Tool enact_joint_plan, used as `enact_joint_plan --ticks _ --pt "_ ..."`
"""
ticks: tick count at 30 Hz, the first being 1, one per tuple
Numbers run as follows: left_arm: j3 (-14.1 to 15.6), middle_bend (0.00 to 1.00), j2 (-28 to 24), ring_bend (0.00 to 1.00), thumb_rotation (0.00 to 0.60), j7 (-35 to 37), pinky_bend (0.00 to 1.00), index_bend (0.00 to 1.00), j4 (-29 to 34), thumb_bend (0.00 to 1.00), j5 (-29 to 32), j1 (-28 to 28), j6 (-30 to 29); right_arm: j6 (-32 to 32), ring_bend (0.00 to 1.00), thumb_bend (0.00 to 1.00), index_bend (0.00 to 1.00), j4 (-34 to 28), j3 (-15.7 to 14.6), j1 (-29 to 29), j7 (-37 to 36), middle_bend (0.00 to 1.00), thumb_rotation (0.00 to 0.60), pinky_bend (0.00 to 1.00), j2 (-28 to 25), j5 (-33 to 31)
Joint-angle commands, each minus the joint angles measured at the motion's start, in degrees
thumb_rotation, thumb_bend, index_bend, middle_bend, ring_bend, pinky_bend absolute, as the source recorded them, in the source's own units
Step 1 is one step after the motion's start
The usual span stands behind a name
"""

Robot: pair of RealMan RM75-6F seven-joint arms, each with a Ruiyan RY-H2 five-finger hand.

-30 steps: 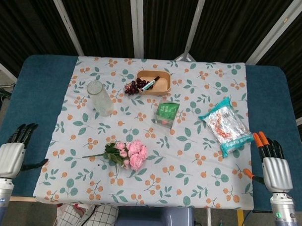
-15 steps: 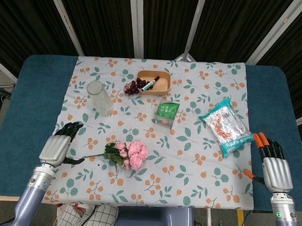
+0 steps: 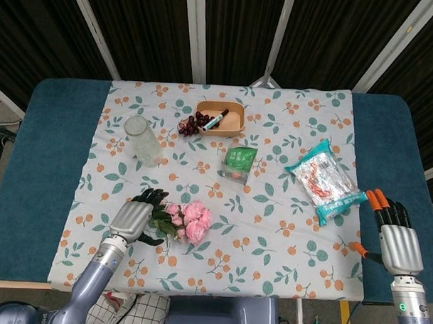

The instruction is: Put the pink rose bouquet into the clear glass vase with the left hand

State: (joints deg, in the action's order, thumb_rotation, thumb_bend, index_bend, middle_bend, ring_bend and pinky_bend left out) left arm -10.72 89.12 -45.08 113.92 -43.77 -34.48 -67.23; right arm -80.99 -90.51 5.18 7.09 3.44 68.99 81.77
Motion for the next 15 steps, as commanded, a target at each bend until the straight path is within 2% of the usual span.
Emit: enact_joint_plan --ticks 1,4,9,15 --pt "0.64 0.06 5.76 0.05 0.600 -1.82 0.19 0.10 -4.62 0.06 1.08 -2.59 -1.09 0.38 0.03 0.20 0.00 0.29 0.04 0.10 -0.34 0.00 0.600 0.01 -0.05 -0.26" --pt "1.14 0.07 9.71 0.05 0.600 -3.69 0.20 0.10 -7.80 0.07 0.99 -4.01 -2.53 0.53 0.03 0.20 0.00 0.32 0.11 0.13 -0.58 0.00 0.600 0.01 -0.18 -0.45" --pt "0.66 0.12 15.32 0.11 0.600 -4.78 0.27 0.12 -12.84 0.15 0.80 -5.69 -4.47 0.20 0.03 0.20 0.00 0.24 -0.02 -0.04 -1.13 0.00 0.600 0.01 -0.48 -0.06" --pt "-0.07 0.28 19.64 0.27 0.600 -2.36 0.42 0.27 -18.07 0.35 -3.02 -6.83 -5.20 0.14 0.03 0.20 0.00 0.32 -0.01 -0.08 -1.84 0.00 0.600 0.01 -0.69 0.04"
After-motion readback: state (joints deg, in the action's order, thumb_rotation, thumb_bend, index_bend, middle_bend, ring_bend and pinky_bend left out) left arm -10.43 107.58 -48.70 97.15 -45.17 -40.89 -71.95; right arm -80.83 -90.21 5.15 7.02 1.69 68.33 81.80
